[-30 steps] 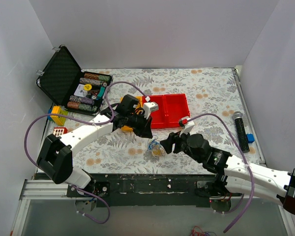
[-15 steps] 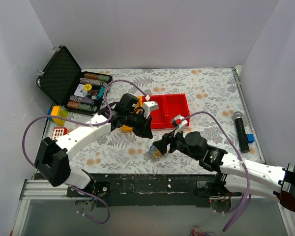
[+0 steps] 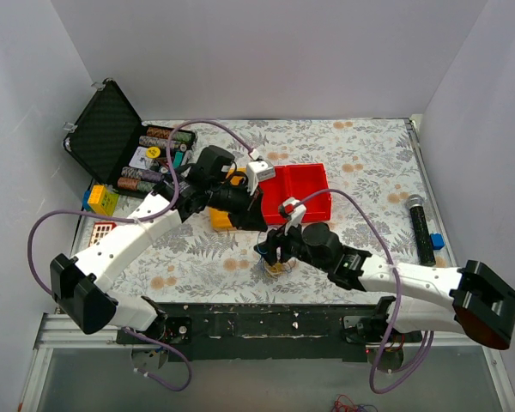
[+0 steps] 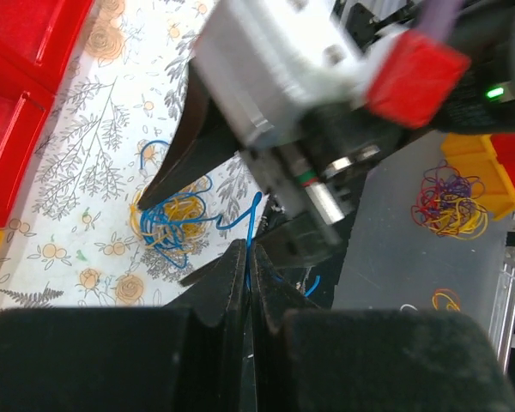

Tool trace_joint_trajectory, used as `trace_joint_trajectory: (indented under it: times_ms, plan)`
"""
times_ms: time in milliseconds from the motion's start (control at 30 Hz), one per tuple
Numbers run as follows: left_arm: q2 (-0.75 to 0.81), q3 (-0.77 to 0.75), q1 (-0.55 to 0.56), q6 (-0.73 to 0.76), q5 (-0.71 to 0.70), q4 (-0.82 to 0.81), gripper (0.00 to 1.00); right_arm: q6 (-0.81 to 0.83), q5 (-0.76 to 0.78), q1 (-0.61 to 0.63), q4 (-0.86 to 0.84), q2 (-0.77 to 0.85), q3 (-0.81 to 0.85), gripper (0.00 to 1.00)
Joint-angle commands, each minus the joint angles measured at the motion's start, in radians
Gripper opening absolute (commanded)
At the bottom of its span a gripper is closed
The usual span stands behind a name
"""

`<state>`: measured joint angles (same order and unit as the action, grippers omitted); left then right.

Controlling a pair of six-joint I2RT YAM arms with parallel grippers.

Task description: Untangle the cables

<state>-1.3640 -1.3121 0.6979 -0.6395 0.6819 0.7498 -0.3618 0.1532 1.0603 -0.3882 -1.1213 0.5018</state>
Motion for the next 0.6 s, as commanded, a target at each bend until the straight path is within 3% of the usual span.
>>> trace_joint_trajectory:
  times_ms: [0,233,567]
  plan:
    - [0.023,-0.122,0.005,0.014,0.059,0.072,0.00,-0.008,-0.026,0.000,-0.100,-0.084,0.069,0.65]
    - [0.003,-0.467,0.005,0.005,-0.080,0.122,0.00,-0.077,-0.066,0.010,-0.146,-0.146,-0.023,0.62]
    - [0.019,-0.800,0.003,-0.106,-0.252,-0.085,0.00,-0.123,-0.041,0.049,-0.130,-0.149,-0.106,0.64]
